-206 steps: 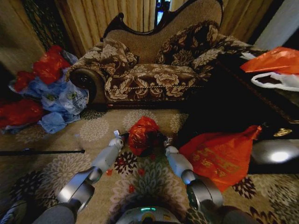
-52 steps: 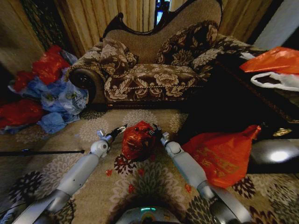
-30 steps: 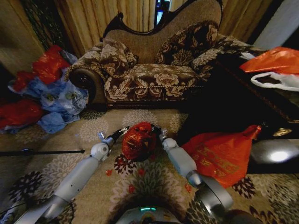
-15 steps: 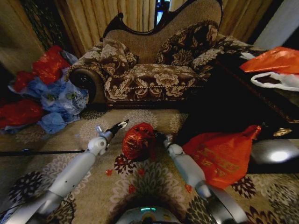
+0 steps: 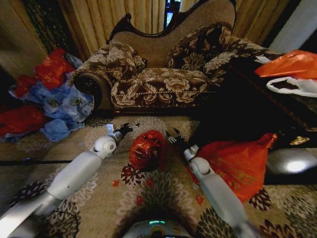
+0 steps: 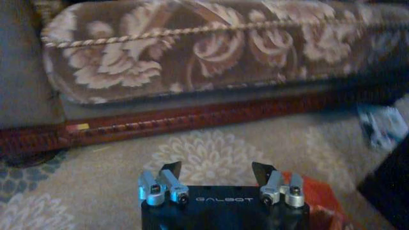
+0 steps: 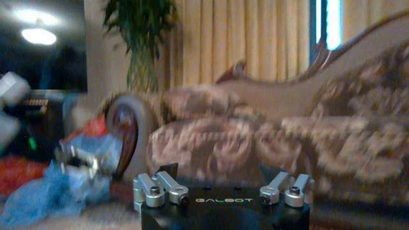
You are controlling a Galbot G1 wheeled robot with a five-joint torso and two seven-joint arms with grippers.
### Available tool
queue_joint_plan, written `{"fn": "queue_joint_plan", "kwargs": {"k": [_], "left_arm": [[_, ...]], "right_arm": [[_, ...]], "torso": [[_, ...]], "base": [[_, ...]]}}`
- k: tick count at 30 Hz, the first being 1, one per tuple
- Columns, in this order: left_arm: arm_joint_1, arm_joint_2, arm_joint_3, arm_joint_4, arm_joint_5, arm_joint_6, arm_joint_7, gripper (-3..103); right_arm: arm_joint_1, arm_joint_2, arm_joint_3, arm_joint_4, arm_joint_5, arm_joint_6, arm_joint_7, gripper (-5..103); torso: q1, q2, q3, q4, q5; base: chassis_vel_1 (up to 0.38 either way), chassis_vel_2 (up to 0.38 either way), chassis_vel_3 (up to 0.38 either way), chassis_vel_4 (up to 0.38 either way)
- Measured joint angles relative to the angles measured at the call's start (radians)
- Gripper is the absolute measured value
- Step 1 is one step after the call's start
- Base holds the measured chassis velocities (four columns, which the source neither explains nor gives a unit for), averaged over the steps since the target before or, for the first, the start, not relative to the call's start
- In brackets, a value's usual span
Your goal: Place a garbage bag over the trash bin.
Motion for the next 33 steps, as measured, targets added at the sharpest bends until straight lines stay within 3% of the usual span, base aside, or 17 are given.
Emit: {"fn": "queue_joint_plan", "kwargs": {"k": [2, 4, 7, 8, 9, 15, 21, 25, 29, 33], "left_arm": [[-0.021, -0.002, 0.021, 0.004, -0.004, 0.013, -0.004, 77], [-0.109, -0.023, 0.105, 0.028, -0.049, 0.079, -0.017, 68], [-0.161, -0.045, 0.159, 0.044, -0.09, 0.117, -0.028, 64], [-0.198, -0.063, 0.201, 0.056, -0.128, 0.154, -0.051, 56], [-0.22, -0.074, 0.228, 0.061, -0.151, 0.183, -0.069, 56], [-0.265, -0.13, 0.296, 0.101, -0.23, 0.268, -0.138, 40], [-0.227, -0.196, 0.296, 0.179, -0.241, 0.281, -0.158, 23], [-0.195, -0.205, 0.296, 0.204, -0.241, 0.282, -0.159, 11], [-0.144, -0.177, 0.296, 0.187, -0.27, 0.281, -0.177, 2], [-0.116, -0.143, 0.298, 0.141, -0.304, 0.279, -0.201, 0]], "right_arm": [[-0.011, -0.002, 0.01, 0.018, 0.002, 0.0, 0.002, 84], [-0.086, -0.018, 0.087, 0.13, 0.015, 0.0, 0.021, 98], [-0.13, -0.025, 0.129, 0.181, 0.017, 0.0, 0.029, 99], [-0.172, -0.034, 0.162, 0.213, 0.017, 0.006, 0.033, 100], [-0.201, -0.044, 0.183, 0.228, 0.017, 0.015, 0.037, 100], [-0.319, -0.073, 0.246, 0.259, 0.016, 0.046, 0.067, 100], [-0.384, -0.072, 0.251, 0.281, 0.005, 0.059, 0.083, 100], [-0.396, -0.075, 0.25, 0.282, 0.003, 0.06, 0.085, 100], [-0.395, -0.073, 0.243, 0.28, 0.004, 0.059, 0.094, 100], [-0.387, -0.073, 0.24, 0.269, 0.006, 0.058, 0.095, 100]], "torso": [[0.0, 0.0, 0.0, -0.0002, 0.0002], [0.0, 0.0, 0.0, -0.0007, 0.0007], [0.0, 0.0, 0.0, -0.0007, 0.0007], [0.0, 0.0, 0.0, -0.0007, 0.0007], [0.0, 0.0, 0.0, -0.0006, 0.0004], [0.0, 0.0, 0.0, -0.0006, 0.0007], [0.0, 0.0, 0.0, -0.0006, 0.0004], [0.0, 0.0, 0.0, -0.0005, 0.0005], [0.0, 0.0, 0.0, -0.0001, 0.0004], [0.0, 0.0, 0.0, -0.0003, 0.0001]], "base": [[0.0, 0.0, 0.0, 0.0], [0.0, 0.0, 0.0, 0.0], [0.0, 0.0, 0.0, 0.0], [0.0, 0.0, 0.0, 0.0], [0.0, 0.0, 0.0, 0.0], [0.0, 0.0, 0.0, 0.0], [0.0, 0.0, 0.0, 0.0], [0.0, 0.0, 0.0, 0.0], [0.0, 0.0, 0.0, 0.0], [0.0, 0.0, 0.0, 0.0]]}}
